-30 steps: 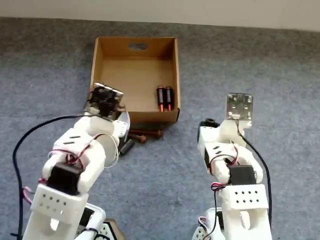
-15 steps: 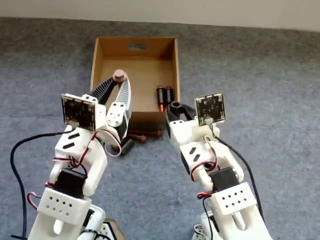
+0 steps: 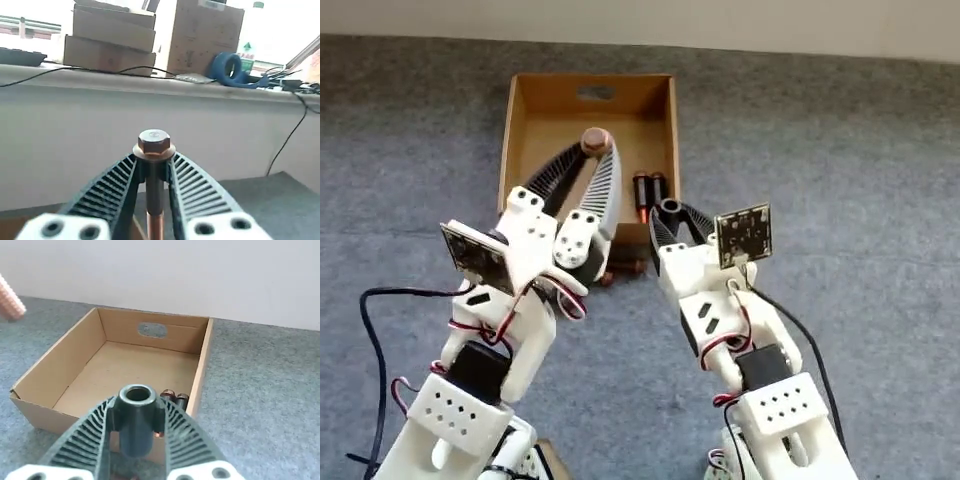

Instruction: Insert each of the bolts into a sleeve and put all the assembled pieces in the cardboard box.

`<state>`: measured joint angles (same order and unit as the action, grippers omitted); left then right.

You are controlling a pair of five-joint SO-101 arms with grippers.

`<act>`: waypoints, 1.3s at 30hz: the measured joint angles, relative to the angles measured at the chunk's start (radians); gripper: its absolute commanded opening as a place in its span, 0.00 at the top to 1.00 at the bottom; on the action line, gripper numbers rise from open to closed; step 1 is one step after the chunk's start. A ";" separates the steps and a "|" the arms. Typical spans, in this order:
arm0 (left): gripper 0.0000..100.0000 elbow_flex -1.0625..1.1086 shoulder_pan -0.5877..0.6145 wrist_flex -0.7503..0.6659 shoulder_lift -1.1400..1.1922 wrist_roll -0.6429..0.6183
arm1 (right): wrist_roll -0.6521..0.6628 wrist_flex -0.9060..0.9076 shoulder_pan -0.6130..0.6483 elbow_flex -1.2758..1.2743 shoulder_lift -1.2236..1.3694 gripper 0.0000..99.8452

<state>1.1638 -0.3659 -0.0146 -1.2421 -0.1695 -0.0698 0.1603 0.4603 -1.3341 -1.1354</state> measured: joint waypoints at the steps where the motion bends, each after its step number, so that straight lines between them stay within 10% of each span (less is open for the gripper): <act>1: 0.99 0.000 -0.003 0.000 0.000 -0.023 | 0.000 0.000 0.000 -0.015 -0.029 0.99; 39: 0.99 -0.164 -0.169 -0.003 0.316 -0.071 | 0.000 -0.003 0.000 -0.199 -0.381 0.99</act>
<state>0.9996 -0.5347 -0.0176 -0.9260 -0.2401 -0.0698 0.1573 0.4603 -1.5336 -1.5159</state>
